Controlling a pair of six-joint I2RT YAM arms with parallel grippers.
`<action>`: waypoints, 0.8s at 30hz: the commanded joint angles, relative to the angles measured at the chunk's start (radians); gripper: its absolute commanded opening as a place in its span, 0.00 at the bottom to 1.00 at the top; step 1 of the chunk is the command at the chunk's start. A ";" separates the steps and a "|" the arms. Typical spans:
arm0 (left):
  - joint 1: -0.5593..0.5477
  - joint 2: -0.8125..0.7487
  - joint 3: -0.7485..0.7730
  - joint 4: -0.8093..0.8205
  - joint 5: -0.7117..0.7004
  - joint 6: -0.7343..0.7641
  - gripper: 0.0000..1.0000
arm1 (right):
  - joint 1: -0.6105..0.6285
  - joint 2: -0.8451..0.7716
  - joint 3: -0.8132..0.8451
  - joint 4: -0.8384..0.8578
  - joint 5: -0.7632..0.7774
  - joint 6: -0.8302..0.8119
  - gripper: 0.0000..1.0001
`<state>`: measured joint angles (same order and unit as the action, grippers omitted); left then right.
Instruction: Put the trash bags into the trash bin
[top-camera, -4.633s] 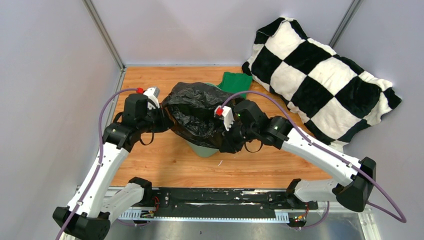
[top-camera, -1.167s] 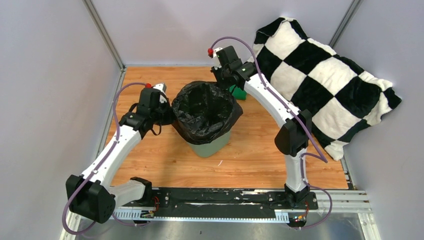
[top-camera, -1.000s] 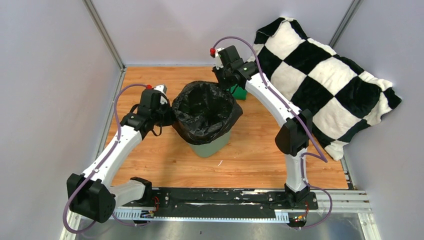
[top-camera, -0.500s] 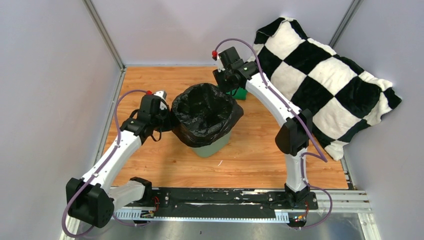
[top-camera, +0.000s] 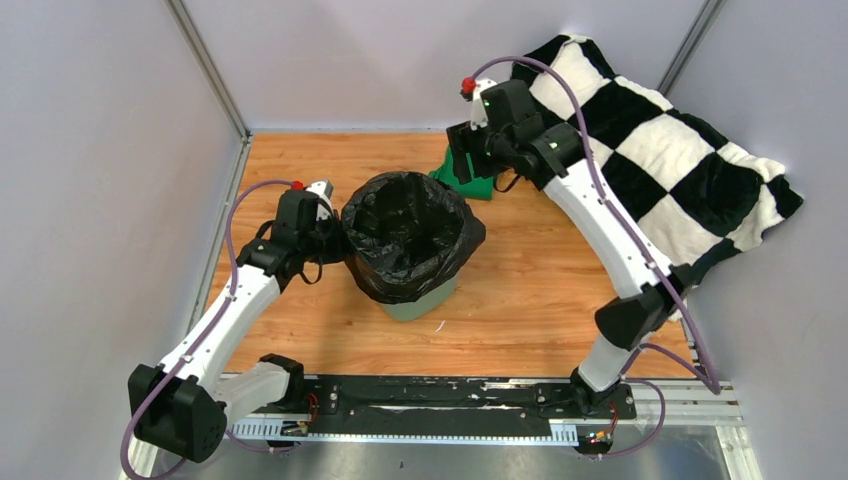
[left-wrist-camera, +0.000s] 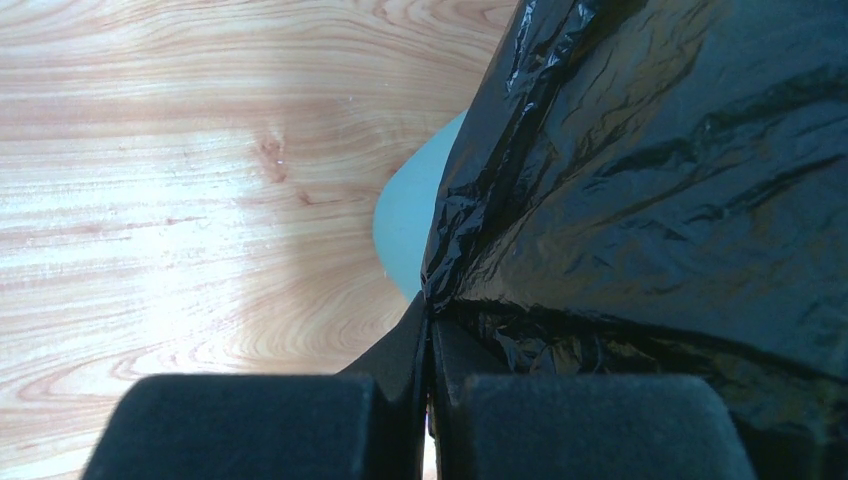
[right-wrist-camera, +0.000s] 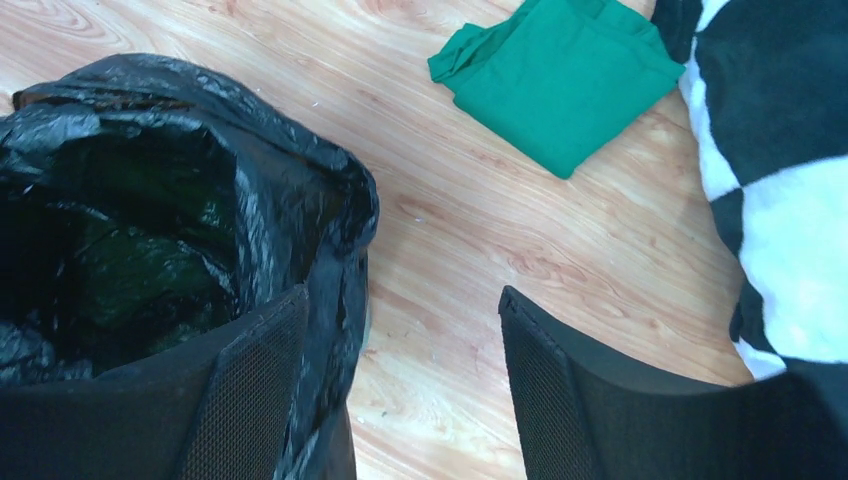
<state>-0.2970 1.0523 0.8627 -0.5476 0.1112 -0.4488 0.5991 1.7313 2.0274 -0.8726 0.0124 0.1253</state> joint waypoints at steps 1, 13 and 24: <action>-0.004 -0.017 0.002 0.010 0.028 -0.001 0.00 | 0.009 -0.097 -0.089 -0.050 0.028 0.018 0.71; -0.004 -0.021 0.006 0.008 0.031 0.004 0.00 | 0.148 -0.342 -0.333 -0.066 0.085 0.077 0.63; -0.004 -0.030 0.010 -0.003 0.023 0.006 0.01 | 0.234 -0.326 -0.341 -0.069 0.117 0.090 0.65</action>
<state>-0.2970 1.0386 0.8627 -0.5484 0.1223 -0.4484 0.7971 1.3918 1.7031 -0.9195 0.0978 0.1959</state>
